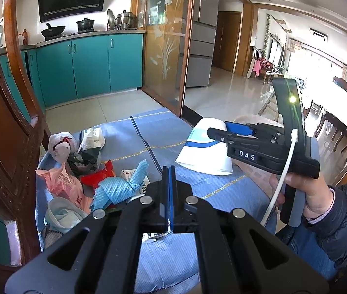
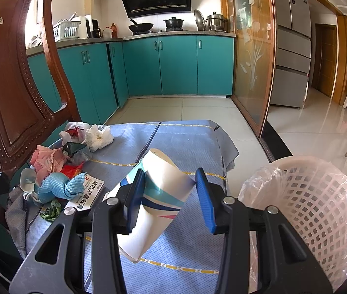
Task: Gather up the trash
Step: 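Grasp the medicine box with the left gripper while the right gripper holds the cup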
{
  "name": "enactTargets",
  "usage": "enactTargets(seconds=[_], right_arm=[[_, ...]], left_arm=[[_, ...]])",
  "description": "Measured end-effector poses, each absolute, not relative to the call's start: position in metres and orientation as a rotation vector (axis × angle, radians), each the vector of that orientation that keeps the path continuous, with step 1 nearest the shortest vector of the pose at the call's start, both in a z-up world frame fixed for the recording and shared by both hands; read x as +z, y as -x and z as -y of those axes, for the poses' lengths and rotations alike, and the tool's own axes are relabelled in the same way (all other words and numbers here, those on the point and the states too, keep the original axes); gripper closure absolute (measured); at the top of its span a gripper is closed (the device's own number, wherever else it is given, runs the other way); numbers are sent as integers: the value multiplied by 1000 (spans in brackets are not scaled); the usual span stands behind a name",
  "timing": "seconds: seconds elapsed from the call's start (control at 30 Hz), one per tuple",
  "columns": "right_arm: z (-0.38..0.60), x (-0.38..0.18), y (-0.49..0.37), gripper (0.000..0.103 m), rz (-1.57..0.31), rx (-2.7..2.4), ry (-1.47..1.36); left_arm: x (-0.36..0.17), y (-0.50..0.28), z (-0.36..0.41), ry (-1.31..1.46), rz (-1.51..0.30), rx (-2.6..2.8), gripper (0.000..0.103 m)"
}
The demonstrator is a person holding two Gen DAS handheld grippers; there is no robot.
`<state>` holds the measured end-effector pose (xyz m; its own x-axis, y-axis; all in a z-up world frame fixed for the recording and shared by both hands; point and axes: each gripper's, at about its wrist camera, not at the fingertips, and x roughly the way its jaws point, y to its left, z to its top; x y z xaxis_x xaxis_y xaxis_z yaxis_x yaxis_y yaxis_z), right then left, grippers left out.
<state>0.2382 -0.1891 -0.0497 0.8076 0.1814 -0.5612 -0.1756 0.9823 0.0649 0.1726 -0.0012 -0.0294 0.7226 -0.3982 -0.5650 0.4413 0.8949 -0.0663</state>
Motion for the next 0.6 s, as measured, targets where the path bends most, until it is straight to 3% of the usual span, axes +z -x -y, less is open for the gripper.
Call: enactTargets(seconds=[0.6], right_arm=[[204, -30, -222, 60, -502, 152, -16]], left_arm=[[-21, -179, -13, 23, -568, -452, 102]])
